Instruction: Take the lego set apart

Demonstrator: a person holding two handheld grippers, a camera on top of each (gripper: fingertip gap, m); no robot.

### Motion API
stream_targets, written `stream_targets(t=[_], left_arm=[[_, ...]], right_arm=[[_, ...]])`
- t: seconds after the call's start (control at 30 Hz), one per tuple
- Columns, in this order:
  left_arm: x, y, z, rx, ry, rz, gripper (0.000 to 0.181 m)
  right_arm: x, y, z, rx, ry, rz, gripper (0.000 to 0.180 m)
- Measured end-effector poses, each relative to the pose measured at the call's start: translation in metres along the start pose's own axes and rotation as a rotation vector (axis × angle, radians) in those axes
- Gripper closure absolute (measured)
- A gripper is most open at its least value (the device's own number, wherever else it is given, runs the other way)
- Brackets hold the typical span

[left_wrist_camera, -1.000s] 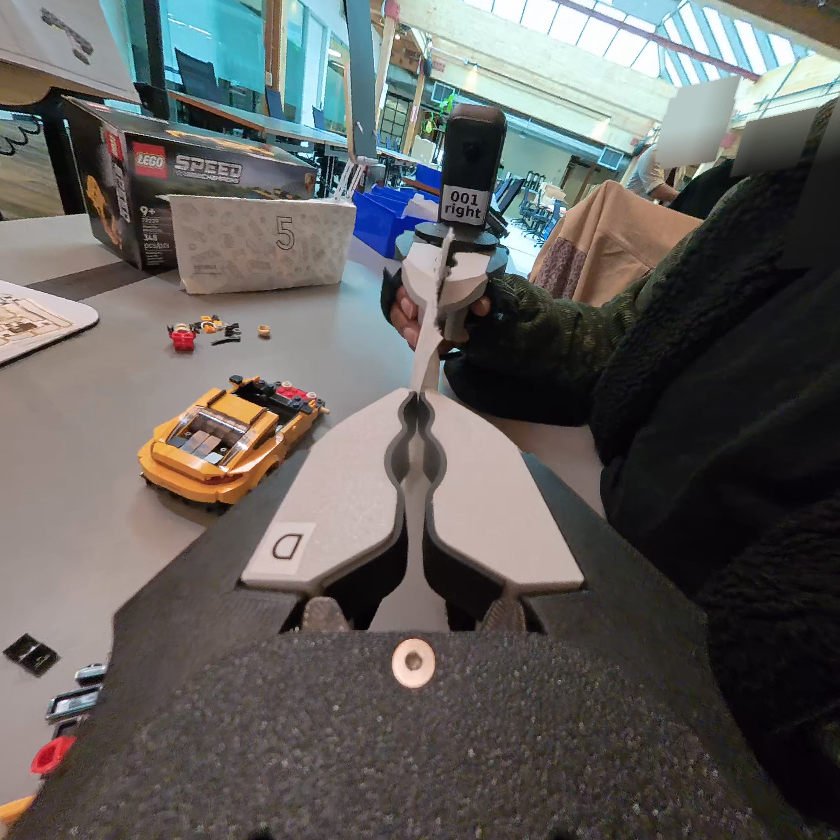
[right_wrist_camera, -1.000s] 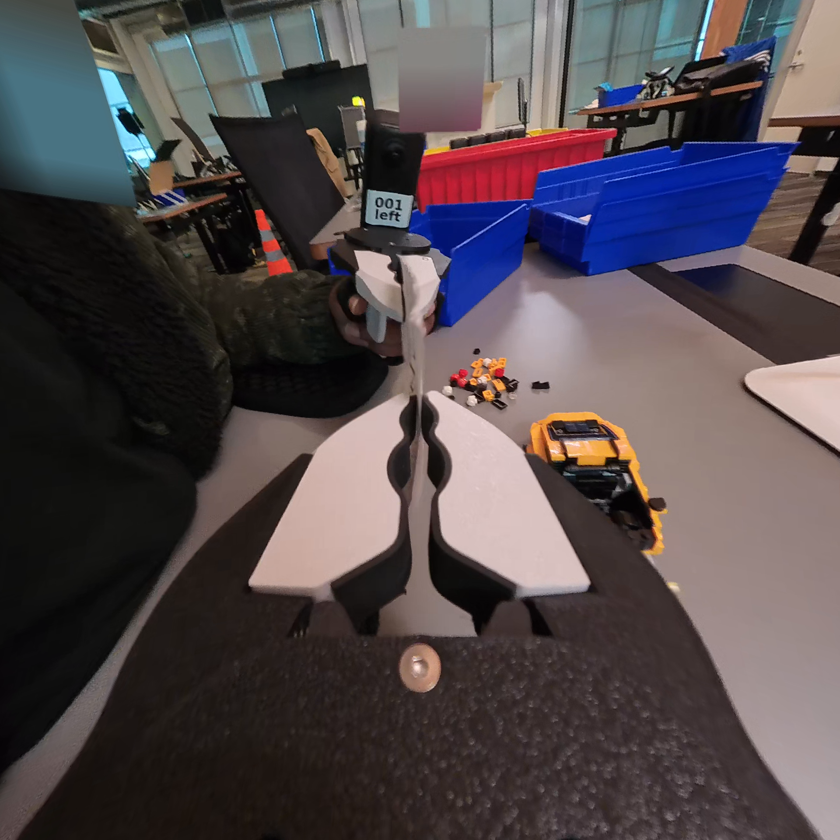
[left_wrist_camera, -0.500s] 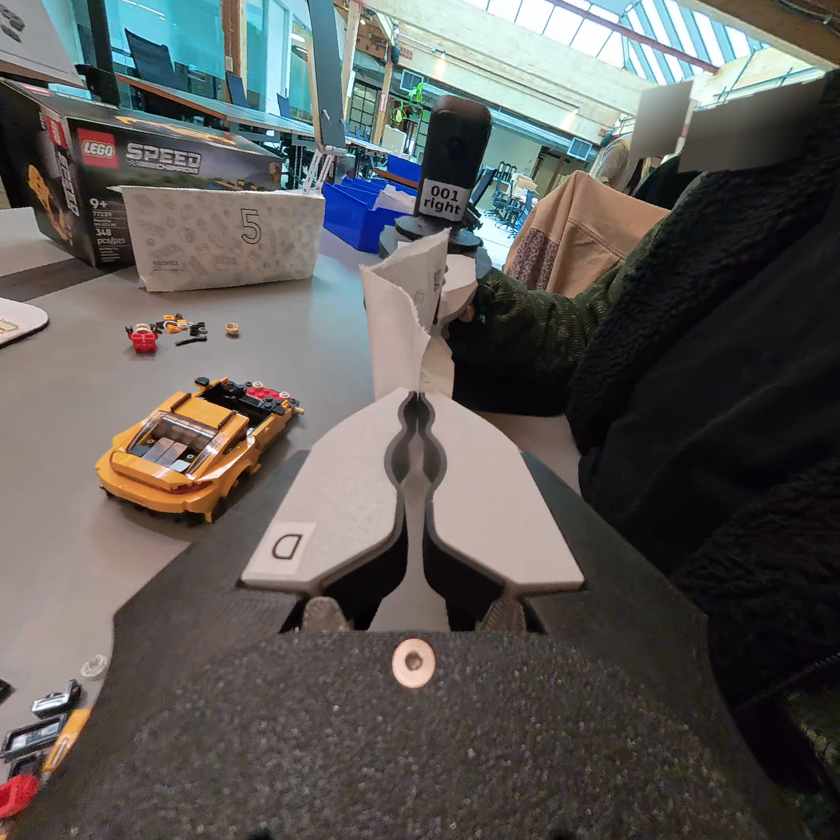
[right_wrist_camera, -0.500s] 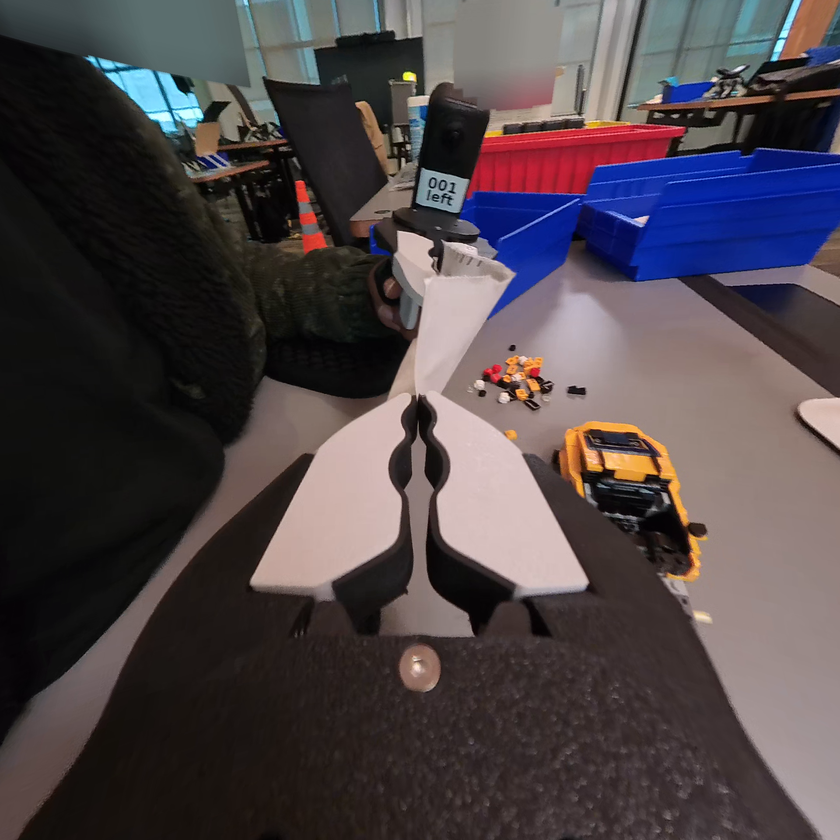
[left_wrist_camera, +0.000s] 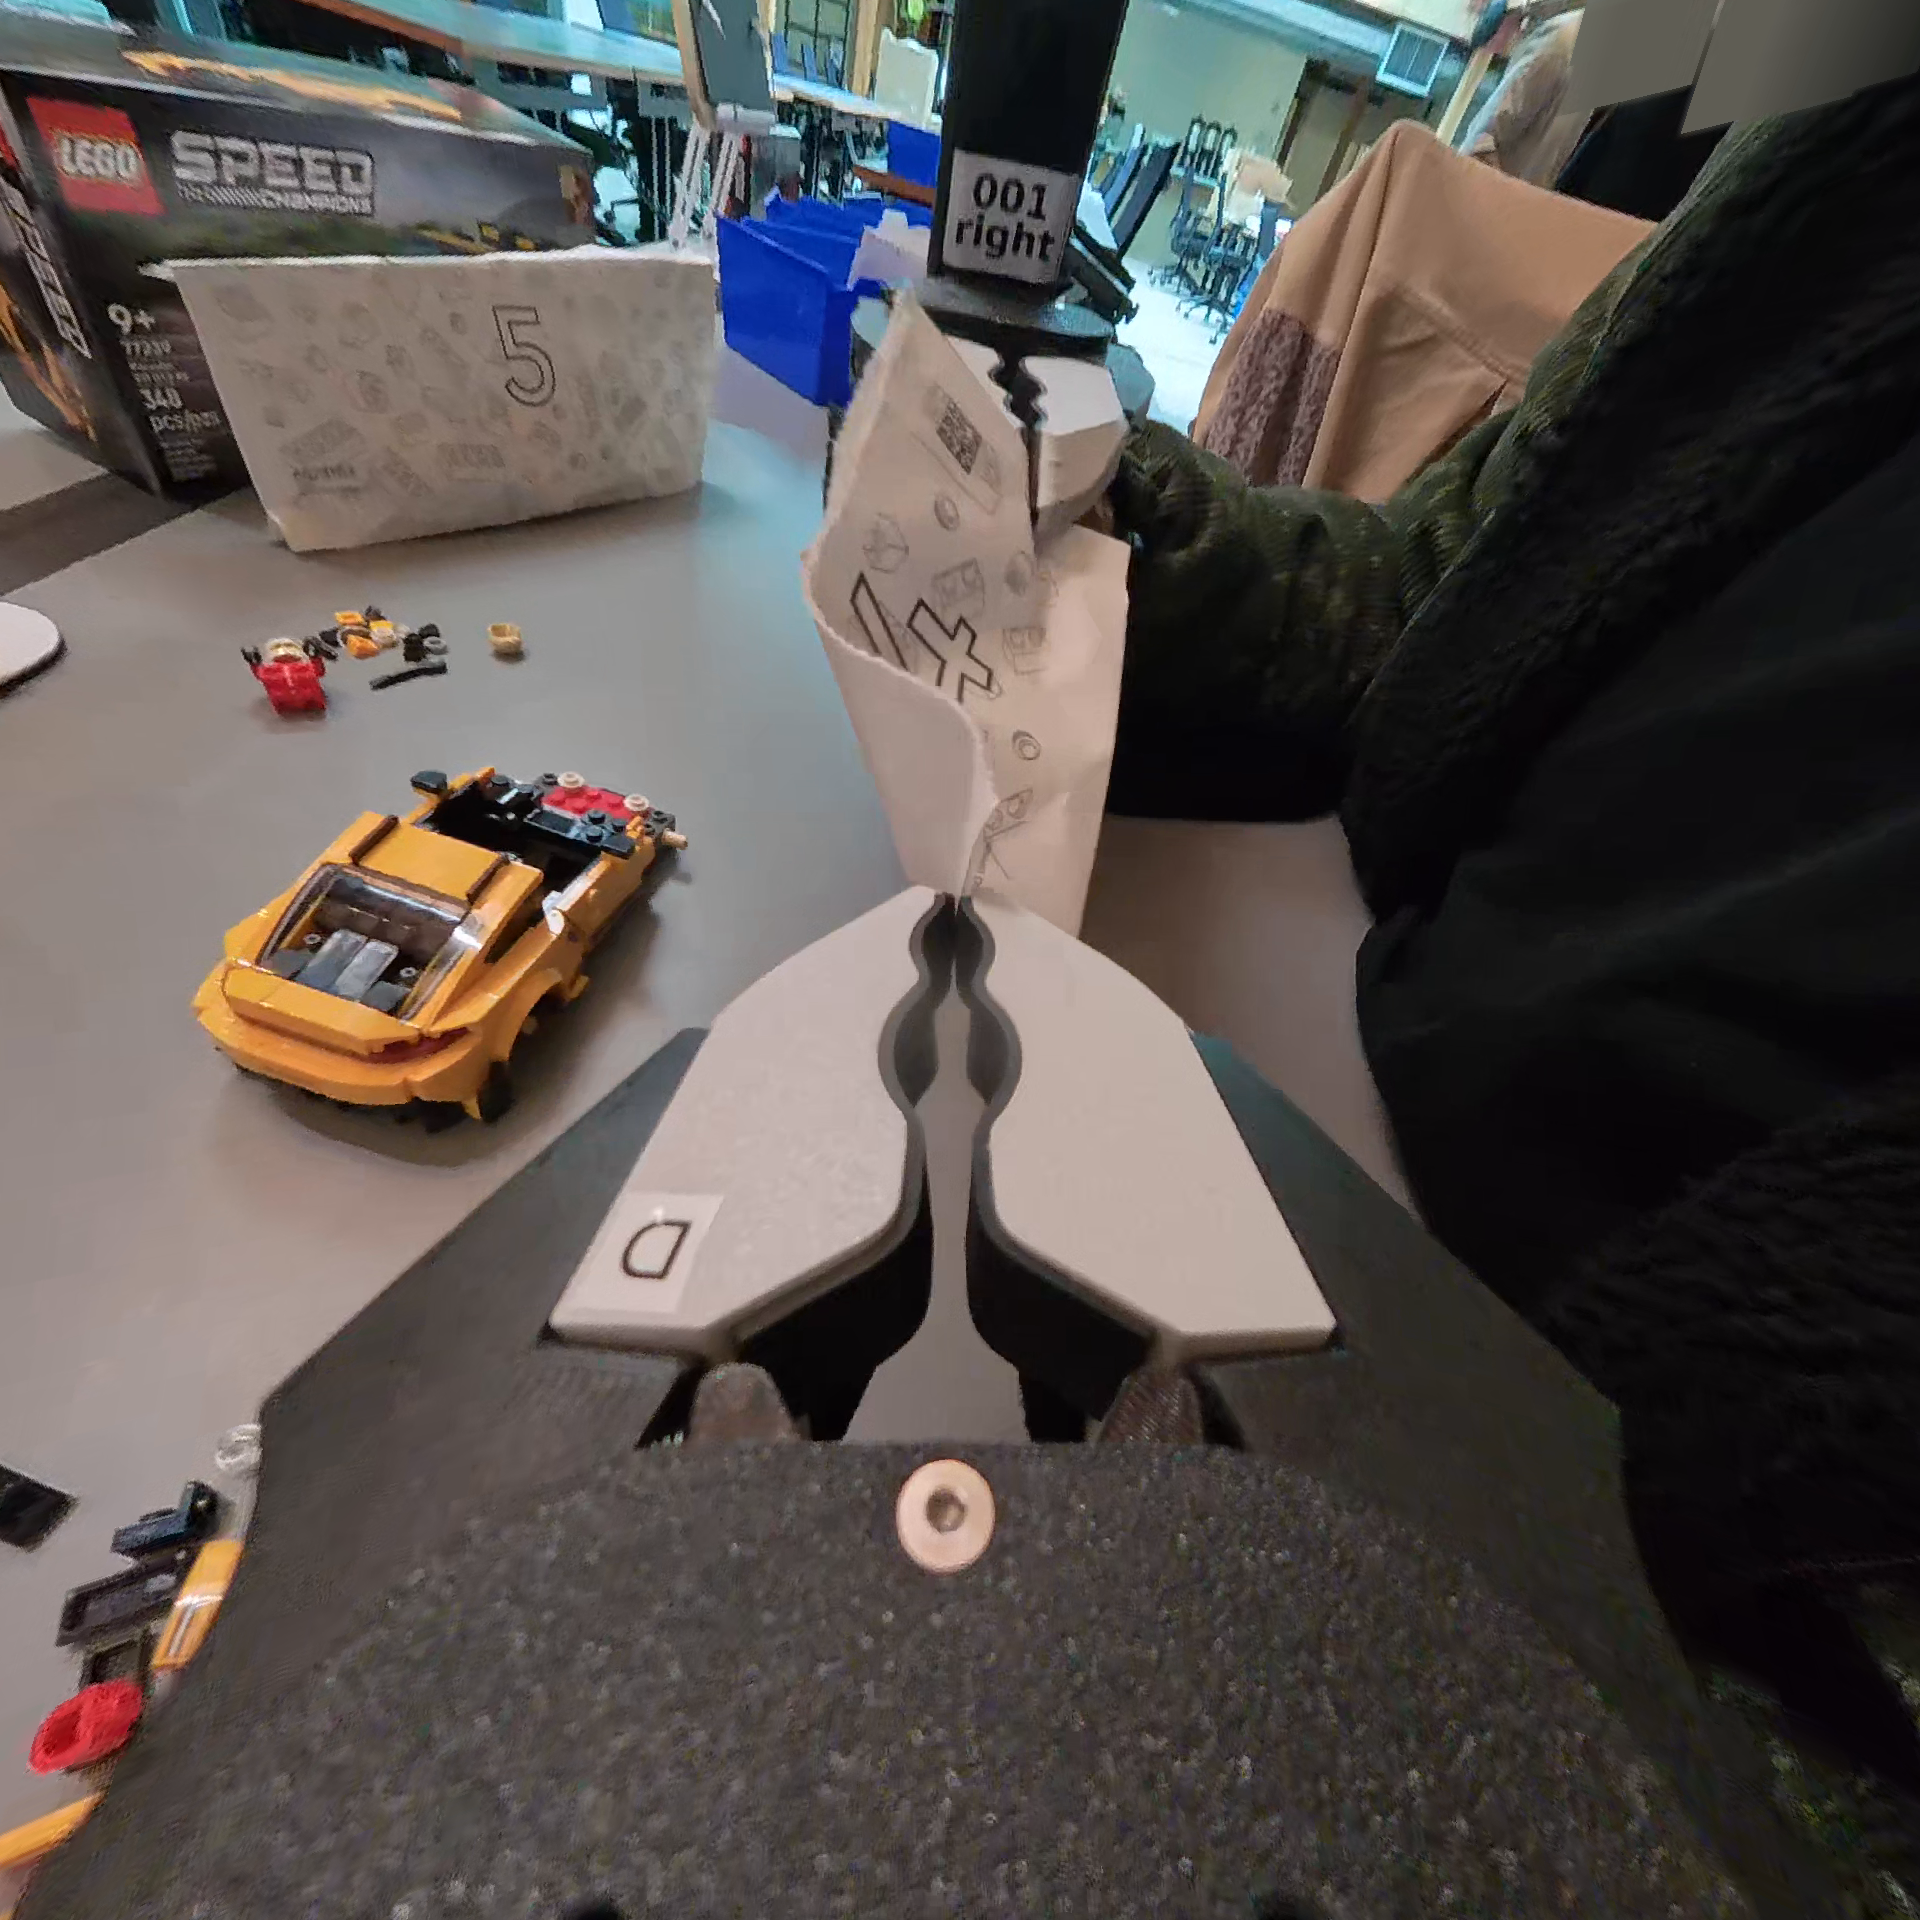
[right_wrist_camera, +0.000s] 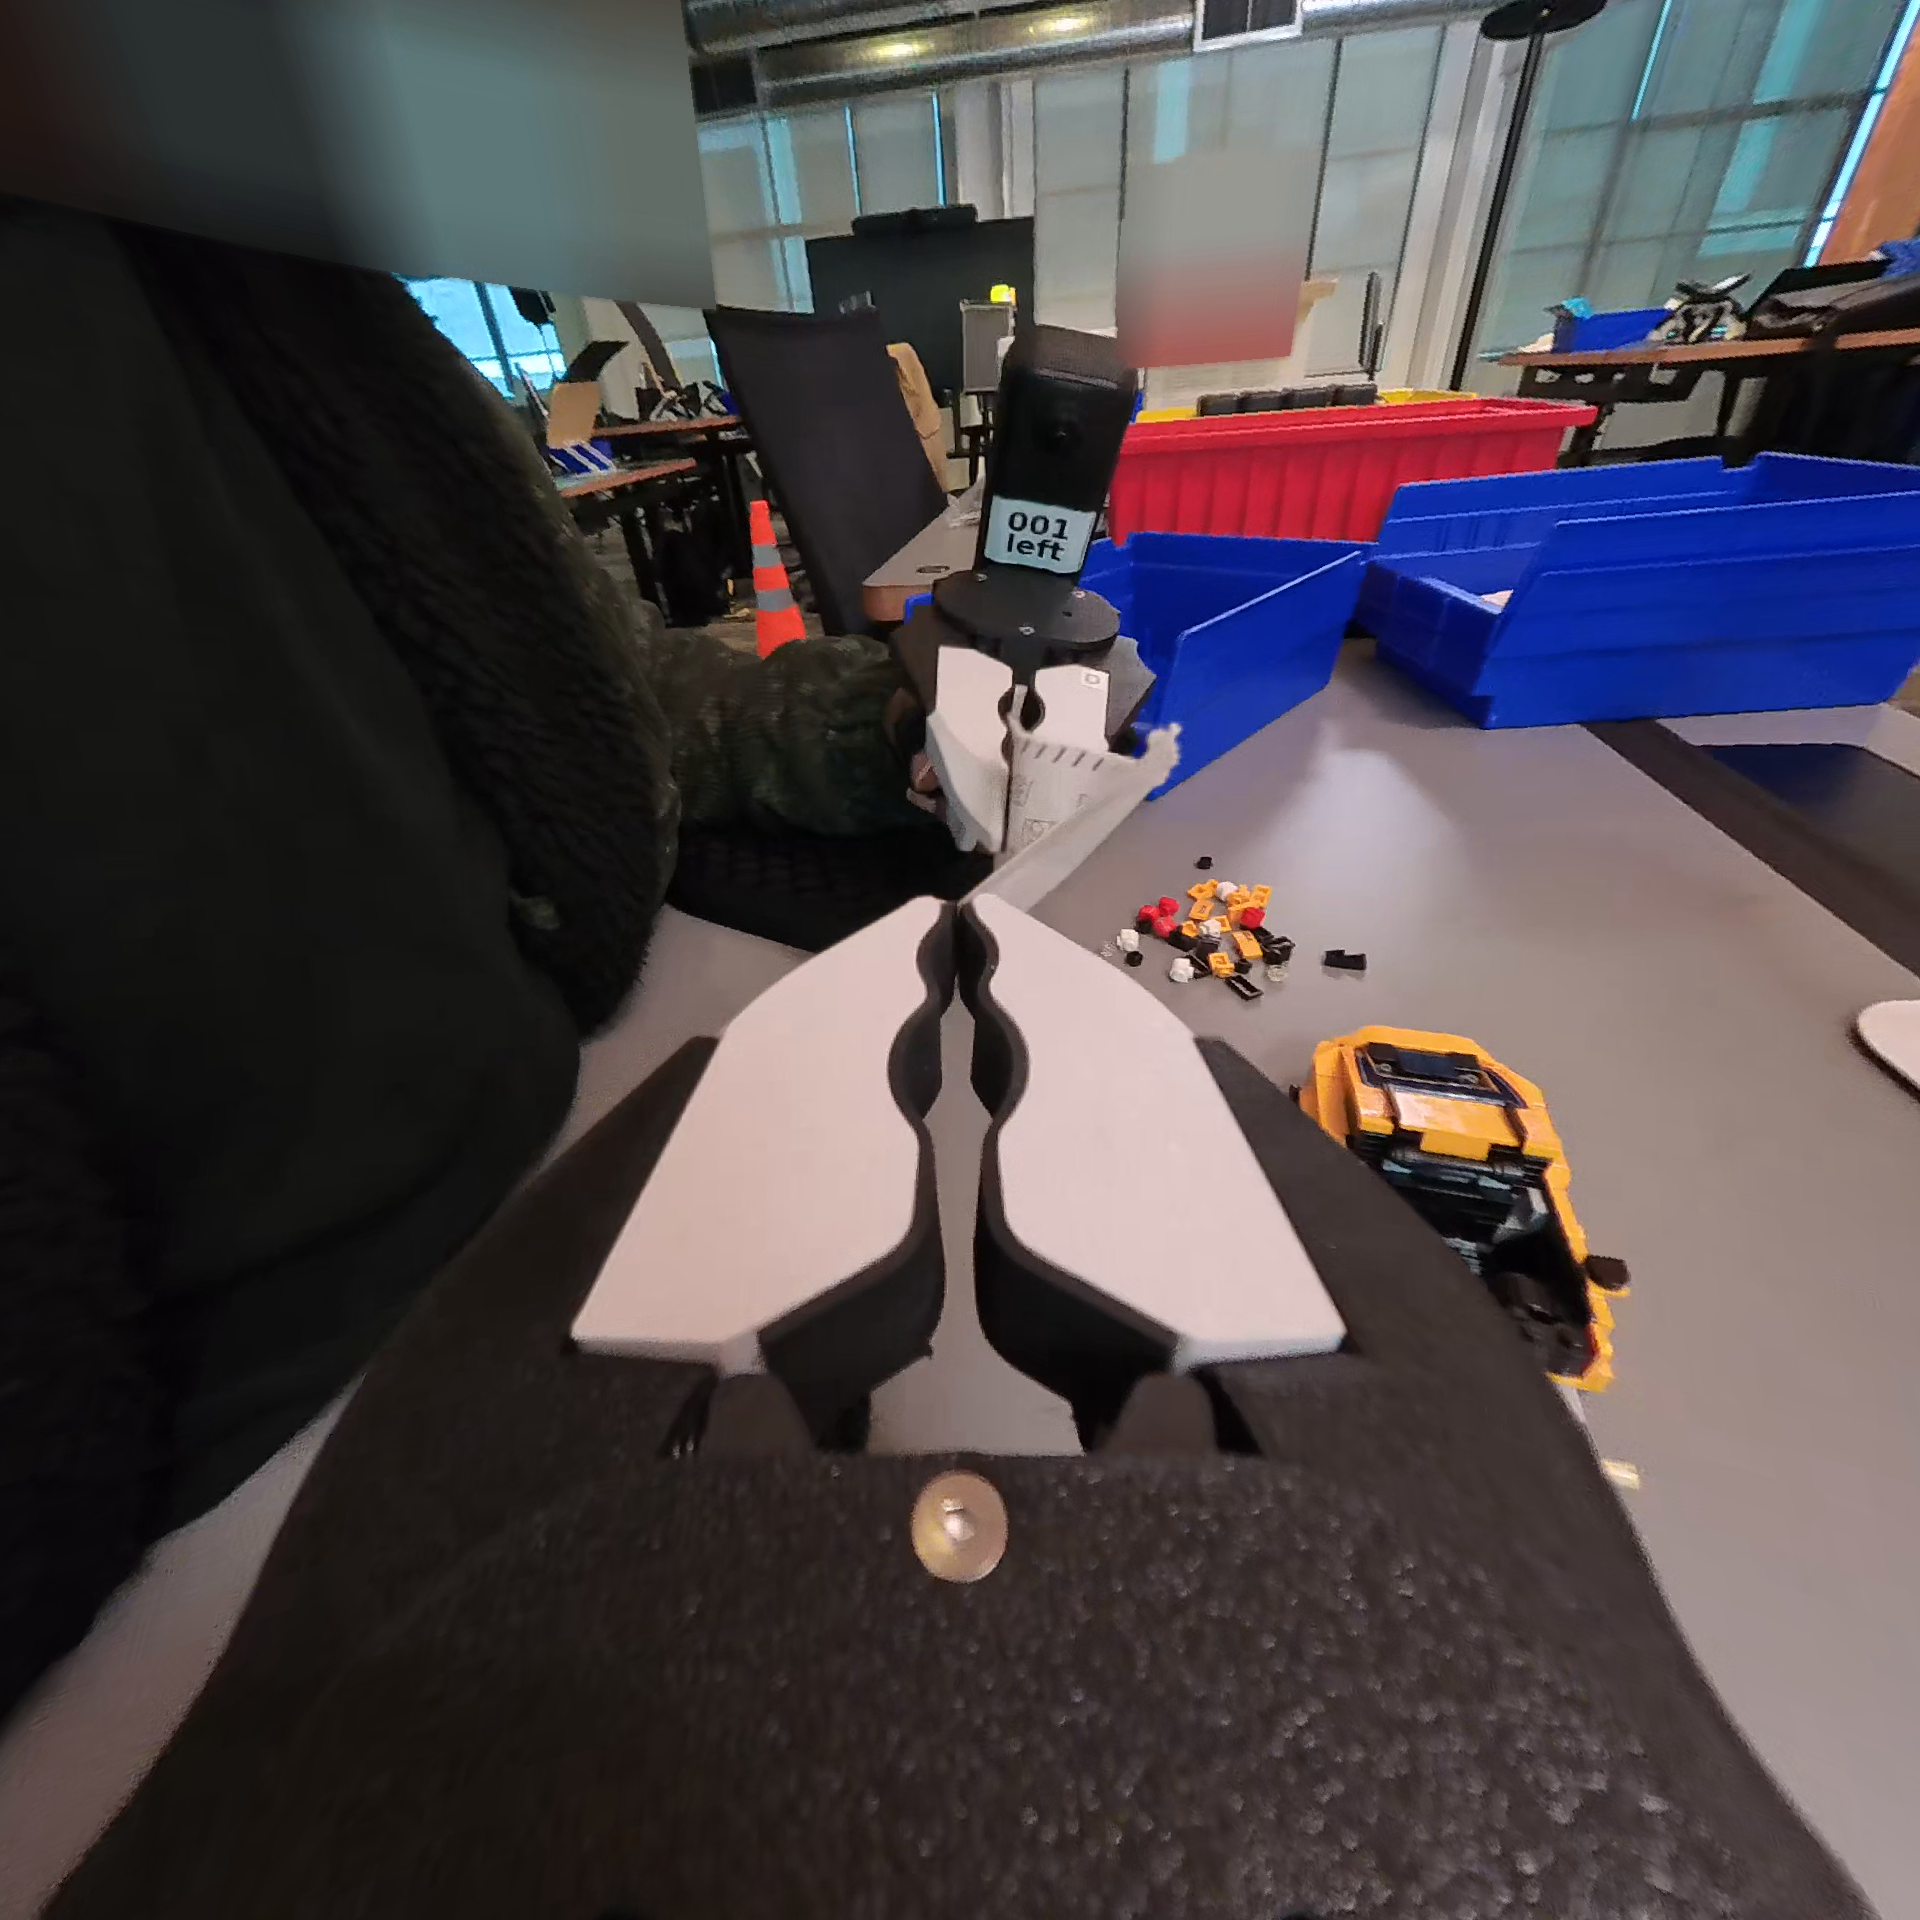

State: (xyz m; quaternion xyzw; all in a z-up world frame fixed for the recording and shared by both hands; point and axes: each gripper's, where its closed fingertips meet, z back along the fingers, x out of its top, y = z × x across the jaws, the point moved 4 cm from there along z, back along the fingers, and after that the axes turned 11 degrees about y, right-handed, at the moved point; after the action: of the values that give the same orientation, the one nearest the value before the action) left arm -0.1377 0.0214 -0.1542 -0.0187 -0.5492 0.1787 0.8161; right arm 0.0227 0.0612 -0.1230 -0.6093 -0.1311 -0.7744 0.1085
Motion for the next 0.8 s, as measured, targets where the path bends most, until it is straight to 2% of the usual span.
stream_targets(t=[0.13, 0.23, 0.37, 0.57, 0.8], left_arm=[[0.002, -0.005, 0.002, -0.008, -0.013, -0.03, 0.18], [0.011, -0.003, 0.018, 0.009, -0.101, -0.031, 0.18], [0.017, 0.0, 0.034, 0.034, -0.172, -0.025, 0.18], [0.003, 0.008, 0.023, 0.085, -0.052, -0.014, 0.18], [-0.005, 0.014, 0.014, 0.084, -0.006, 0.026, 0.181]], right_arm=[[-0.008, -0.003, -0.008, -0.034, 0.072, 0.002, 0.18], [-0.021, -0.004, -0.016, -0.064, 0.19, 0.023, 0.18], [-0.028, -0.003, -0.025, -0.074, 0.264, 0.037, 0.18], [-0.01, -0.004, -0.013, -0.11, 0.156, 0.03, 0.18], [-0.023, -0.016, -0.007, -0.24, 0.251, 0.006, 0.179]])
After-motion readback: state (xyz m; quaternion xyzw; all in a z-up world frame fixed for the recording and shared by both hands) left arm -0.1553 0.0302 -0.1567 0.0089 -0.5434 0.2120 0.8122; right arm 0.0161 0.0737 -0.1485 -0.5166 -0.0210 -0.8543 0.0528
